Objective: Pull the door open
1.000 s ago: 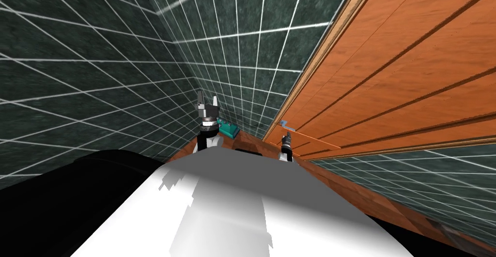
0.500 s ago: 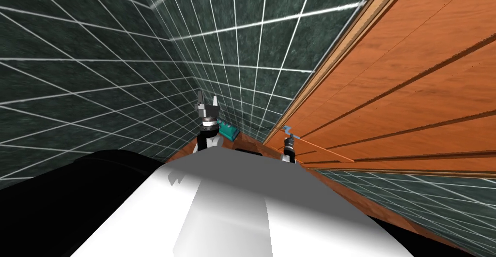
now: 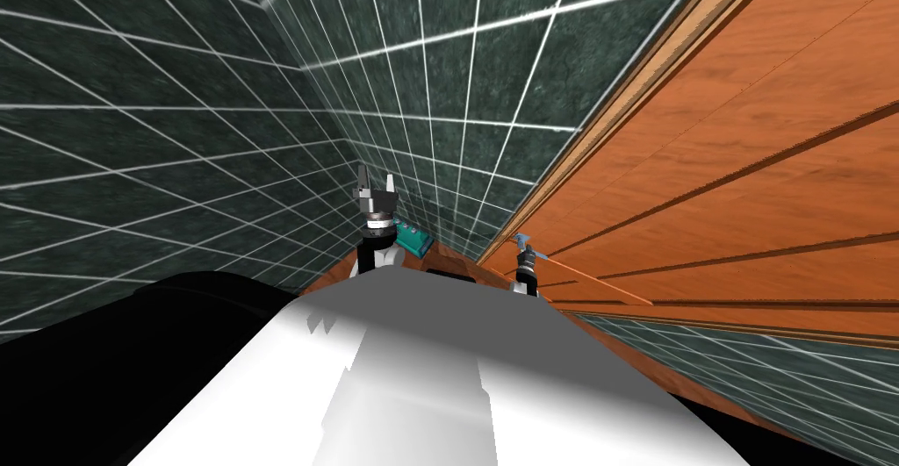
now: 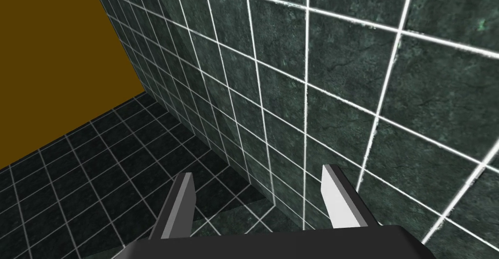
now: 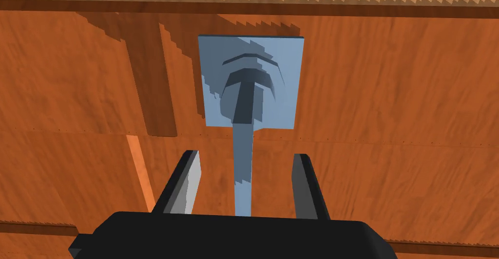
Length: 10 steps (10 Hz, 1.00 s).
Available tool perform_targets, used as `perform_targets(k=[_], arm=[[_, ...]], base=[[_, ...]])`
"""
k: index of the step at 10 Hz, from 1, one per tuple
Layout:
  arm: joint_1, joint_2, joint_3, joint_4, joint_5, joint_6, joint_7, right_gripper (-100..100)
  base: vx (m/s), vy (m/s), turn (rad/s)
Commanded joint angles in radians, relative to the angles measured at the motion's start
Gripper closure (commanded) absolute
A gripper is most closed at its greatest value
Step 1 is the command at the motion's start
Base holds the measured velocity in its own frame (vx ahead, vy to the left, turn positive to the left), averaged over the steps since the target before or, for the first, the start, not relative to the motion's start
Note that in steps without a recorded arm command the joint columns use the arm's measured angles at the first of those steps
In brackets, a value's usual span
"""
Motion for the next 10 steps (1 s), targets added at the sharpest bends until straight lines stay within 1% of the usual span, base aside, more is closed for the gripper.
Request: perform_targets(k=[1,5,6,7,10], arm=[[0.0,0.0,0.0,-0.001,0.0,0.001,0.0,100],[0.0,0.0,0.0,-0.001,0.0,0.001,0.0,100],[0.007,-0.008,0.014,-0.002,0.009,-0.004,-0.016,100],[0.009,-0.01,0.019,-0.002,0.012,-0.005,-0.021,100],[0.022,-0.028,0.05,-0.006,0.031,-0.019,-0.059,100]], base=[[-0.007,0.004,0.005],[-0.002,0.0,0.002],[-0.121,-0.02,0.09],[-0.194,-0.027,0.116],[-0.213,-0.035,0.11]])
